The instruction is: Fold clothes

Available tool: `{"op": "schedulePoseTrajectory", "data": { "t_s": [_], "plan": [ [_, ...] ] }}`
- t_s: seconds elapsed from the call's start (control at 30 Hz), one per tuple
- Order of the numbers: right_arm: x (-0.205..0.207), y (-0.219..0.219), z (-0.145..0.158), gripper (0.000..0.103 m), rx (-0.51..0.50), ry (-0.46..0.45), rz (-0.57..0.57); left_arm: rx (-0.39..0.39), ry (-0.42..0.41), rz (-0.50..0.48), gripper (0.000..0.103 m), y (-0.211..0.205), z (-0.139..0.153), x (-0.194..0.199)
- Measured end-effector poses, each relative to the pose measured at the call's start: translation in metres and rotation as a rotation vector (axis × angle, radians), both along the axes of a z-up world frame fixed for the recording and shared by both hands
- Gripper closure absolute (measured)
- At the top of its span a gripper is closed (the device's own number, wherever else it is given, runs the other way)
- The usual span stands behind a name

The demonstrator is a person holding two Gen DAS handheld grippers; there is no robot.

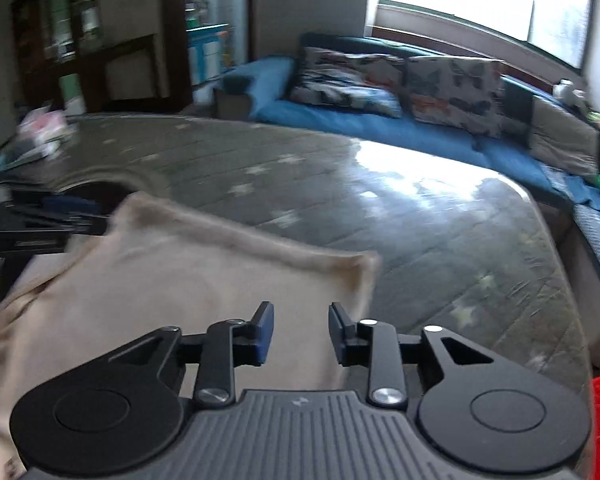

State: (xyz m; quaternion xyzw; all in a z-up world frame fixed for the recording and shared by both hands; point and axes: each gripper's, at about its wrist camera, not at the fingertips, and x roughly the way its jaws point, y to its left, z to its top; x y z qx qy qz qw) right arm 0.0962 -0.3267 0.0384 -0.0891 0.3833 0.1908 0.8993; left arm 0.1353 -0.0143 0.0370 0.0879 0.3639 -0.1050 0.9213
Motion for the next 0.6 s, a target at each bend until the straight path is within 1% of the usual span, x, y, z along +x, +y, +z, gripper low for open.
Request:
{"op": "schedulePoseTrajectory", "data": {
  "t_s": [0.1,0.2,0.27,0.3,0.43,0.6],
  "plan": [
    [-0.034,0.014,0.001,0.072,0.025,0.043,0.101,-0.002,0.021,-0.053,0.074,-0.012,-0.004,-0.018],
    [-0.079,0.032,-0.003,0.072,0.019,0.089,0.233,-0.014,0.039,-0.084,0.074,-0.02,-0.009,-0.03],
    [-0.105,0.039,-0.005,0.064,0.009,0.107,0.304,-0.02,0.049,-0.098,0.074,-0.024,-0.012,-0.038],
    [-0.114,0.041,-0.006,0.063,0.004,0.114,0.333,-0.021,0.053,-0.103,0.074,-0.026,-0.014,-0.04],
    [-0.148,0.053,-0.005,0.062,-0.029,0.114,0.42,-0.033,0.064,-0.106,0.074,-0.029,-0.02,-0.044],
    [-0.165,0.07,-0.009,0.062,-0.052,0.087,0.488,-0.048,0.067,-0.095,0.073,-0.028,-0.023,-0.049]
  ]
}}
